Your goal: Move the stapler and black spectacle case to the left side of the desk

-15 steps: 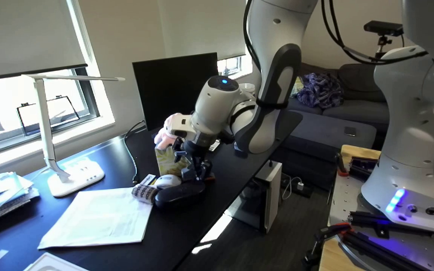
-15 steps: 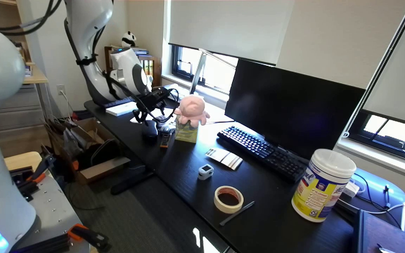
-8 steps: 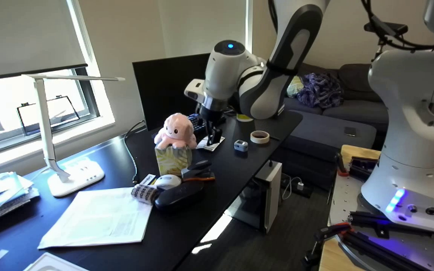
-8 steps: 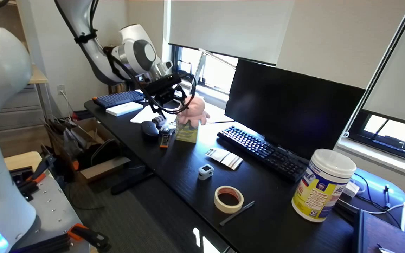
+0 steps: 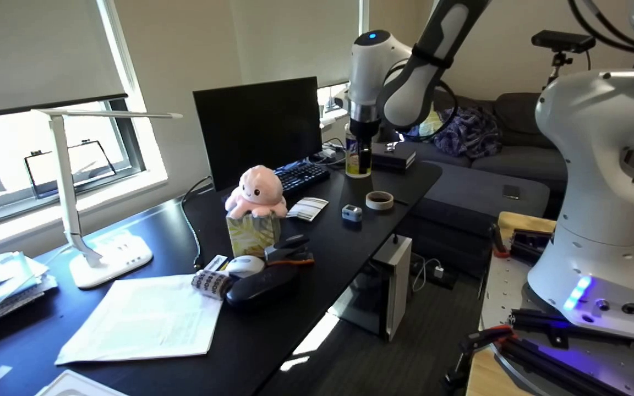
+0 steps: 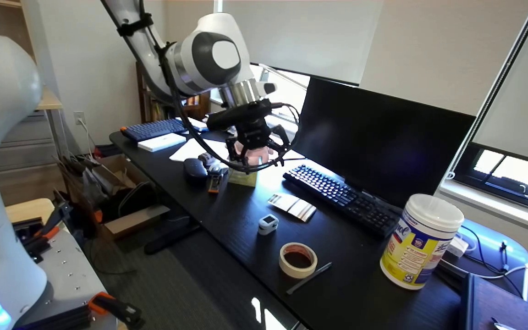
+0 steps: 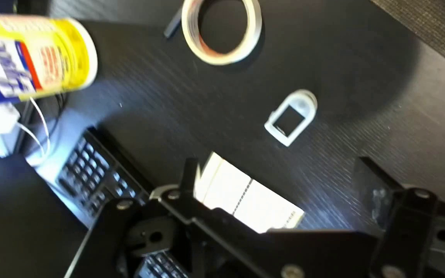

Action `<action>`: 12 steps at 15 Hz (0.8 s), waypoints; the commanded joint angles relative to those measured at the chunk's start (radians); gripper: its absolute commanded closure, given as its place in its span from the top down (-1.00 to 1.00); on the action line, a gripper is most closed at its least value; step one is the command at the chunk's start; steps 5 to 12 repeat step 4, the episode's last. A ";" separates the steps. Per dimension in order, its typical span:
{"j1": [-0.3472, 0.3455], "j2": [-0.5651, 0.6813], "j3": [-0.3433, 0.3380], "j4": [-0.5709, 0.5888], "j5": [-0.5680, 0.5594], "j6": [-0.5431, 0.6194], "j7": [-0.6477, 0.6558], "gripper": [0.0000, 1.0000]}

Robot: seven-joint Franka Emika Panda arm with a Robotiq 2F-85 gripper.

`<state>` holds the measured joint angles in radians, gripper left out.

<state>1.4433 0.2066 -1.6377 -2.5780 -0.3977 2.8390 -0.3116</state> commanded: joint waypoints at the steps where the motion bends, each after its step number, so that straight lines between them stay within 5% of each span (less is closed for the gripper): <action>1: -0.002 -0.016 -0.041 0.006 0.007 -0.030 0.000 1.00; 3: -0.006 -0.045 -0.091 0.020 0.010 -0.062 -0.001 1.00; 12: -0.006 -0.056 -0.095 0.023 0.011 -0.065 -0.001 1.00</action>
